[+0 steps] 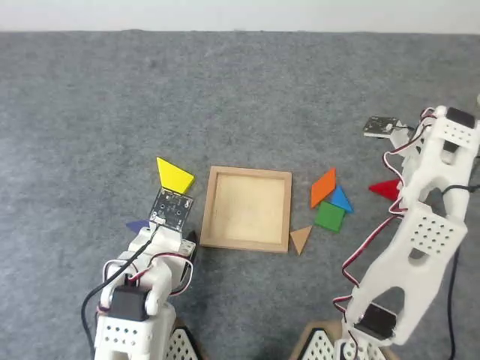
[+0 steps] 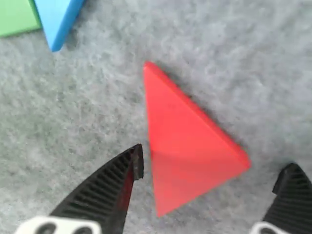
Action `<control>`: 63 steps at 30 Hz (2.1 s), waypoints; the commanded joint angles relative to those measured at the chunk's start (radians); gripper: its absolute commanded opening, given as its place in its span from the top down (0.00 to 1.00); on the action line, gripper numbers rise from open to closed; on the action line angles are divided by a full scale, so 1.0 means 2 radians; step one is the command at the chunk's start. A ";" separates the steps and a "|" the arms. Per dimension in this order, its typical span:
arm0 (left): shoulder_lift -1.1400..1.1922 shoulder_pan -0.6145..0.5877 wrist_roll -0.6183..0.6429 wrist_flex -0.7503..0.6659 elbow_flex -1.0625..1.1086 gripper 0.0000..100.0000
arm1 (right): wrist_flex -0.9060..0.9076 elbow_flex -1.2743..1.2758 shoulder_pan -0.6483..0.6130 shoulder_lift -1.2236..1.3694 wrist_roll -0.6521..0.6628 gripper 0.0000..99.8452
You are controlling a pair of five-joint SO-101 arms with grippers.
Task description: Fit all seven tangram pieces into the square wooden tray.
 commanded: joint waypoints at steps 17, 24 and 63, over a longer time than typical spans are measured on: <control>-0.010 0.000 -0.005 0.000 -0.003 0.86 | -0.028 -0.004 -0.003 0.034 0.002 0.72; -0.010 0.000 -0.005 0.000 -0.003 0.86 | -0.029 -0.004 -0.003 0.034 -0.018 0.90; -0.010 -0.150 -0.005 -0.068 -0.003 0.86 | 0.039 -0.005 -0.247 -0.203 -0.326 0.89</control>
